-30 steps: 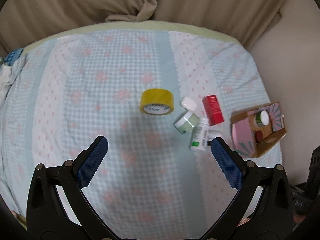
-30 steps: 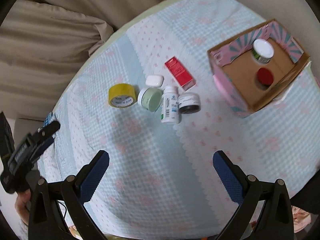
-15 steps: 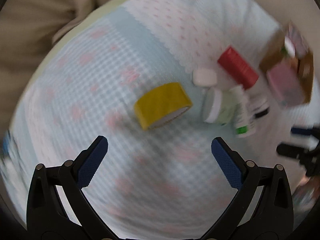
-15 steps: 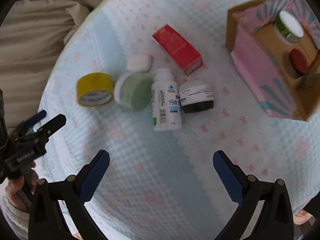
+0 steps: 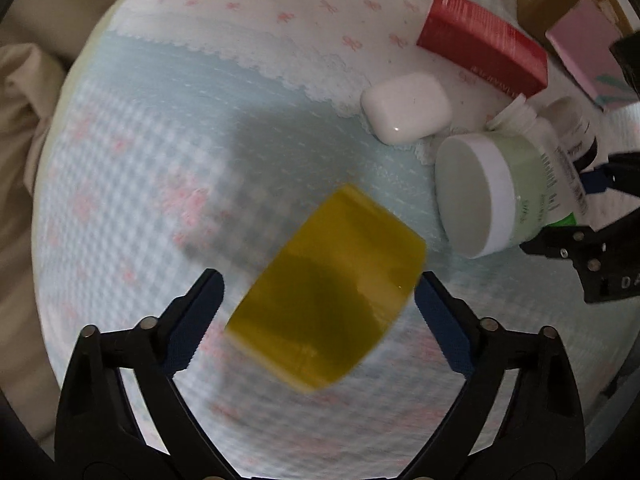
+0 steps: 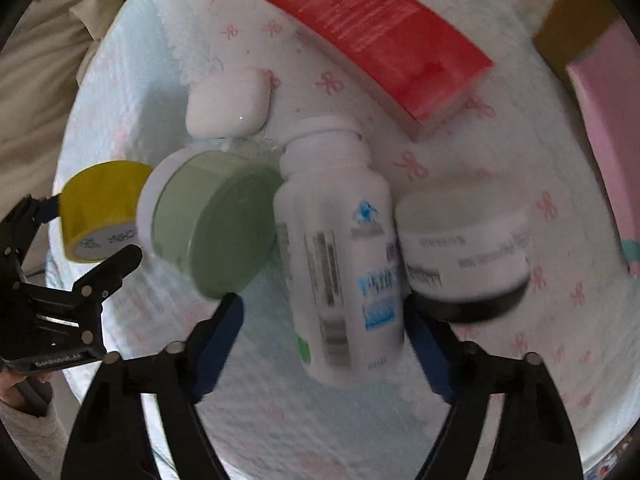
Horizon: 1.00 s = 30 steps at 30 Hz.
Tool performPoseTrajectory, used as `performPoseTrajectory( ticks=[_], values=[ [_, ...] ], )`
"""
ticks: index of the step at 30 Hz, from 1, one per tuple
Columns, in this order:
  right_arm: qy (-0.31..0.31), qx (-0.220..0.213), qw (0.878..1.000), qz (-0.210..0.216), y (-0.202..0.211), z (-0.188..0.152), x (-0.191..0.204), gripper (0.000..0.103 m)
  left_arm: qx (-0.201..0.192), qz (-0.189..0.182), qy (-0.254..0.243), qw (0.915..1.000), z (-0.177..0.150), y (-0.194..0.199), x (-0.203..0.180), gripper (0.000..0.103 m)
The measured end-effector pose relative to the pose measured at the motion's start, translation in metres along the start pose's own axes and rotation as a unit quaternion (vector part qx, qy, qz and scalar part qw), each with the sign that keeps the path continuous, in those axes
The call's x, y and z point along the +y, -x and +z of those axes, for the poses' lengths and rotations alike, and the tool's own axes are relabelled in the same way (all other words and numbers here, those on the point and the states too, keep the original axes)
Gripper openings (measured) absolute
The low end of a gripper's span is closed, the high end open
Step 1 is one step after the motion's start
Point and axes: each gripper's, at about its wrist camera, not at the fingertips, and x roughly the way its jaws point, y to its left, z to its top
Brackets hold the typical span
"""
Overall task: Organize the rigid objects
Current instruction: 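Grasp the yellow tape roll with the left tool while the right tool grasps the white vitamin bottle, then carry tape and bottle into the cardboard box and open both tools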
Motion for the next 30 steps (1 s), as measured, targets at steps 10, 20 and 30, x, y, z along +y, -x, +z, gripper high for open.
performPoseTrajectory(
  ticks=[10,20,30],
  values=[
    [0.009,0.016,0.999,-0.038,-0.004,0.007,0.0,0.048,0.012,0.005,-0.011,0.9998,-0.006,-0.001,0.004,0.042],
    [0.02,0.003,1.0,-0.016,0.022,-0.005,-0.009,0.047,-0.007,-0.014,0.066,0.9977,-0.037,0.024,0.008,0.04],
    [0.036,-0.018,0.999,0.019,0.064,-0.038,-0.01,0.046,-0.037,-0.031,0.165,0.985,-0.103,0.066,-0.02,0.039]
  ],
)
